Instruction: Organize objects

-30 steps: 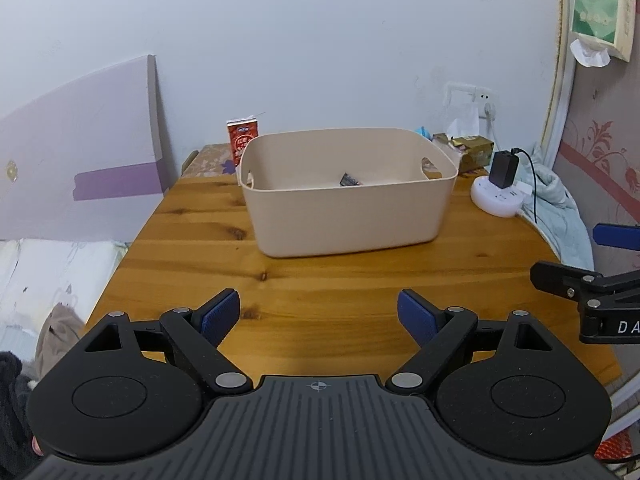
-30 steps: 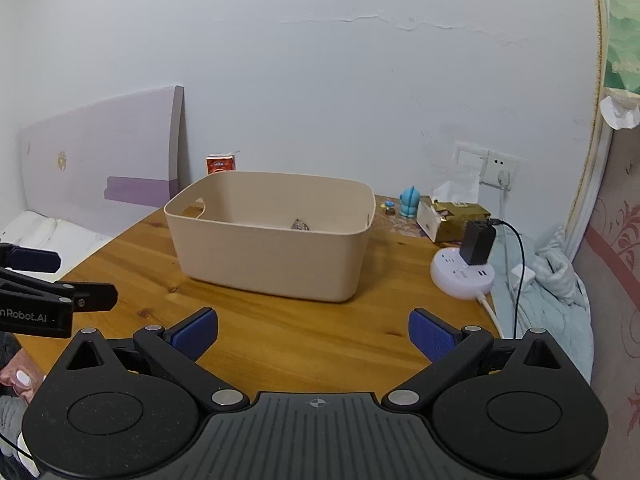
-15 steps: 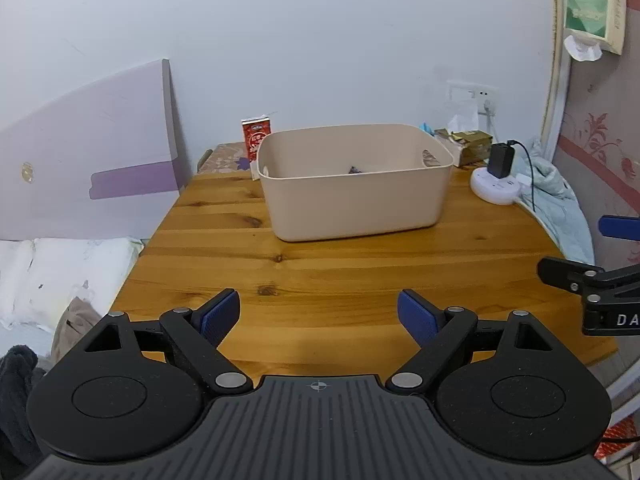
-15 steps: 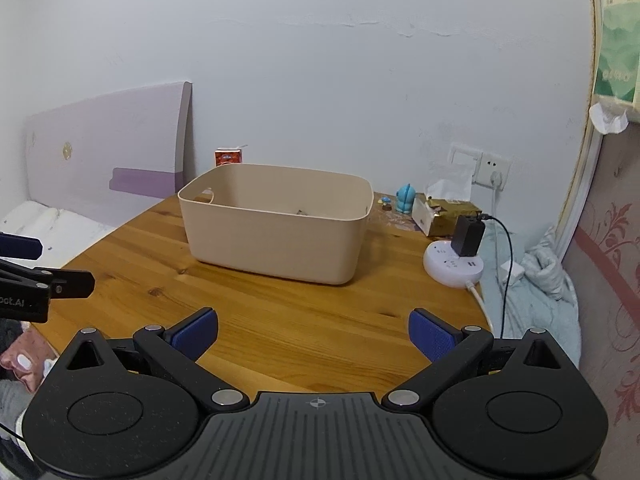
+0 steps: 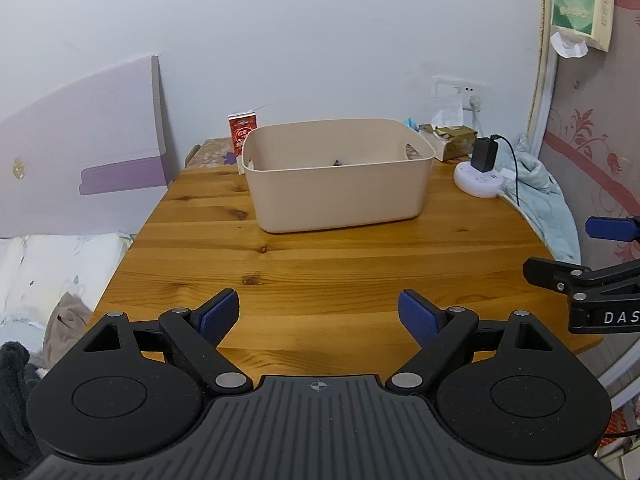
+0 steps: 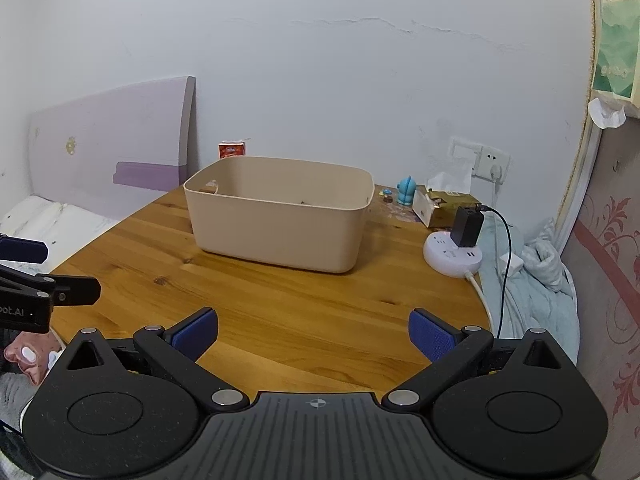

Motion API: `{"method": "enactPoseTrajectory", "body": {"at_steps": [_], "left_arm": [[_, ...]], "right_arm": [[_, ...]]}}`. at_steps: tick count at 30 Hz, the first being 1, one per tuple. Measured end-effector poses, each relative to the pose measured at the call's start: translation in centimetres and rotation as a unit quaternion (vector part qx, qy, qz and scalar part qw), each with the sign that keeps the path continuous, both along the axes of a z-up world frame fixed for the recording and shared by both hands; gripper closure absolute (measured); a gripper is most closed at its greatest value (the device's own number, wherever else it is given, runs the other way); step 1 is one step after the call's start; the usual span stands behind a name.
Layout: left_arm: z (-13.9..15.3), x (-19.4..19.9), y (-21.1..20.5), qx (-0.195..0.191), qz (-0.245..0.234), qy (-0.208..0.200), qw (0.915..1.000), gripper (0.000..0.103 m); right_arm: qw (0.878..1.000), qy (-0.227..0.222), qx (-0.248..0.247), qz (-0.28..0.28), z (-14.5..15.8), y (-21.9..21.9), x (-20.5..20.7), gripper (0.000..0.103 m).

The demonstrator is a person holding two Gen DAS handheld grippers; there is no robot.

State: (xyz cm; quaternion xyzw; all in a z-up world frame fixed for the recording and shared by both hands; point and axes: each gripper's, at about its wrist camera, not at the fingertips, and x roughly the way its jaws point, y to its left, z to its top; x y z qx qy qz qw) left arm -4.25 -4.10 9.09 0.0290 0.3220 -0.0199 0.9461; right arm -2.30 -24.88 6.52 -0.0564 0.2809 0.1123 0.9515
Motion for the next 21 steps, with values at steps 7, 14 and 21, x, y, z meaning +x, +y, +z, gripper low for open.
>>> {"method": "enactPoseTrajectory", "body": {"at_steps": [7, 14, 21], "left_arm": [[0.06, -0.23, -0.23, -0.002, -0.005, 0.005, 1.0, 0.014], [0.0, -0.17, -0.08, -0.004, -0.005, 0.004, 1.0, 0.014], [-0.2, 0.49, -0.08, -0.002, -0.006, 0.011, 0.9999, 0.013]], "right_arm": [[1.0, 0.009, 0.003, -0.001, -0.05, -0.31, -0.11, 0.0], [1.0, 0.018, 0.005, 0.001, -0.34, -0.36, 0.33, 0.0], [1.0, 0.023, 0.006, -0.002, -0.59, -0.49, 0.8, 0.0]]}}
